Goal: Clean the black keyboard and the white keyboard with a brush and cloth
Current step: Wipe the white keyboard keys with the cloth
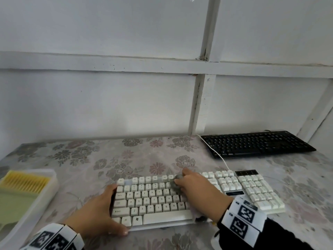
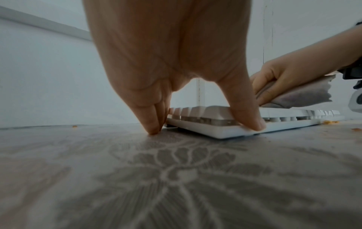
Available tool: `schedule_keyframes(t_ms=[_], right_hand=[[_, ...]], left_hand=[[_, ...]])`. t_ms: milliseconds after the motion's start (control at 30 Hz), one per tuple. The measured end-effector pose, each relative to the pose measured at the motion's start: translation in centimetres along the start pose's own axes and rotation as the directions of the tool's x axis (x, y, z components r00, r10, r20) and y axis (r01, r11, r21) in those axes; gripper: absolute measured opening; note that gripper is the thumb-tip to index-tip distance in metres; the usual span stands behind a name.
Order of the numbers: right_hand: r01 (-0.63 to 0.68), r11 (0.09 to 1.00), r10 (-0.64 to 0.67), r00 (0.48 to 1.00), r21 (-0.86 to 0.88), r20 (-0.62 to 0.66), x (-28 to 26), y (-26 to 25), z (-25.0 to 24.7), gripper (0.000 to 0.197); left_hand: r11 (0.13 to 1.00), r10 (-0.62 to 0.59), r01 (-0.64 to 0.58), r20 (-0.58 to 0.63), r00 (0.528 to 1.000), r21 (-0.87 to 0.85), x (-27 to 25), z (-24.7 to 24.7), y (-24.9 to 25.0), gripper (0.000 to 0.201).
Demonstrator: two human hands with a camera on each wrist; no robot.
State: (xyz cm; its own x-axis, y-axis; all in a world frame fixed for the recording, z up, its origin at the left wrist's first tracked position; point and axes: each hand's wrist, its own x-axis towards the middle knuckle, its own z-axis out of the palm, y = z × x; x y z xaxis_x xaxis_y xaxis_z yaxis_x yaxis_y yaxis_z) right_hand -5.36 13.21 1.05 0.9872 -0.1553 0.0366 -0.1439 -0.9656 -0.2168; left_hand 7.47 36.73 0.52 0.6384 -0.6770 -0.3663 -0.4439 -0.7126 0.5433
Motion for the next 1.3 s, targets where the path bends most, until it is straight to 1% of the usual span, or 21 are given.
schedule_keyframes(t_ms=[100, 233, 367, 433, 467, 500, 567, 633, 667, 767, 867, 900, 967, 1067, 1133, 1200, 1300], right_hand=[[-0.106, 0.994, 0.106, 0.994, 0.015, -0.018, -1.0, 2.2, -0.5, 0.019], [-0.212, 0.975, 0.211, 0.977, -0.062, -0.017, -2.8, 5.1, -1.3, 0.02], [-0.331, 0.937, 0.336, 0.941, -0.109, 0.03, -3.2, 5.5, -3.3, 0.025], [-0.304, 0.95, 0.308, 0.95, -0.075, 0.042, -2.4, 4.0, -4.1, 0.029], [-0.257, 0.966, 0.259, 0.964, -0.029, 0.056, -1.8, 2.9, -4.2, 0.031], [-0.202, 0.979, 0.199, 0.977, 0.027, 0.081, -1.2, 1.6, -4.1, 0.029], [-0.086, 0.99, 0.072, 0.99, 0.115, 0.121, -0.3, -1.3, -3.5, 0.021], [-0.002, 0.993, -0.014, 0.991, 0.119, 0.134, 0.1, -2.7, -2.4, 0.02], [0.005, 0.996, -0.016, 0.992, 0.093, 0.124, 0.3, -2.6, -2.0, 0.02], [-0.078, 0.995, 0.074, 0.995, 0.066, 0.069, -0.6, -0.4, -2.0, 0.02], [-0.154, 0.988, 0.153, 0.988, 0.007, 0.035, -2.2, 3.0, -2.3, 0.02], [-0.178, 0.984, 0.178, 0.984, -0.026, 0.027, -2.6, 4.2, -2.4, 0.02], [-0.231, 0.969, 0.234, 0.972, -0.086, 0.027, -3.2, 6.0, -2.5, 0.019], [-0.303, 0.947, 0.309, 0.95, -0.103, 0.038, -3.5, 7.5, -3.5, 0.023], [-0.307, 0.944, 0.31, 0.951, -0.124, 0.01, -3.6, 7.7, -4.2, 0.025], [-0.29, 0.95, 0.294, 0.956, -0.113, 0.014, -4.0, 7.5, -4.2, 0.024], [-0.305, 0.952, 0.306, 0.952, -0.023, 0.024, -4.9, 7.7, -4.1, 0.021]], left_hand=[[1.0, -0.003, 0.004, 0.01, 1.0, -0.004, -0.1, 0.0, 0.0, 0.126], [1.0, 0.004, -0.004, -0.001, 1.0, 0.003, -0.1, 0.0, 0.2, 0.118], [1.0, 0.0, 0.0, 0.003, 1.0, -0.011, -0.3, 0.0, 0.4, 0.123], [1.0, 0.009, -0.009, -0.003, 1.0, -0.025, -0.3, 0.0, 0.4, 0.116], [0.999, 0.014, -0.014, -0.009, 1.0, -0.036, -0.3, 0.0, 0.4, 0.112], [0.999, 0.017, -0.017, -0.01, 1.0, -0.044, -0.3, 0.0, 0.4, 0.111], [0.999, 0.022, -0.023, -0.01, 1.0, -0.045, -0.3, -0.1, 0.4, 0.112], [0.998, 0.029, -0.029, -0.013, 1.0, -0.049, -0.3, 0.0, 0.4, 0.112], [0.998, 0.034, -0.035, -0.017, 0.999, -0.052, -0.3, 0.0, 0.3, 0.112], [0.997, 0.05, -0.051, -0.019, 0.999, -0.06, -0.2, 0.0, 0.0, 0.117], [0.996, 0.061, -0.061, -0.001, 0.998, -0.061, -0.1, 0.0, -0.2, 0.129], [0.996, 0.064, -0.064, -0.001, 0.998, -0.061, 0.0, 0.1, -0.2, 0.128], [0.996, 0.066, -0.066, -0.006, 0.998, -0.056, 0.2, 0.3, -0.5, 0.12], [0.994, 0.08, -0.08, -0.01, 0.997, -0.075, 0.6, 0.4, -0.8, 0.109], [0.993, 0.07, -0.071, -0.014, 0.997, -0.092, 1.2, 0.5, -1.2, 0.107], [0.996, 0.067, -0.069, -0.034, 0.997, -0.056, 2.3, 1.0, -2.6, 0.109], [0.998, 0.056, -0.053, -0.095, 0.994, 0.03, 4.6, 1.9, -5.4, 0.123]])
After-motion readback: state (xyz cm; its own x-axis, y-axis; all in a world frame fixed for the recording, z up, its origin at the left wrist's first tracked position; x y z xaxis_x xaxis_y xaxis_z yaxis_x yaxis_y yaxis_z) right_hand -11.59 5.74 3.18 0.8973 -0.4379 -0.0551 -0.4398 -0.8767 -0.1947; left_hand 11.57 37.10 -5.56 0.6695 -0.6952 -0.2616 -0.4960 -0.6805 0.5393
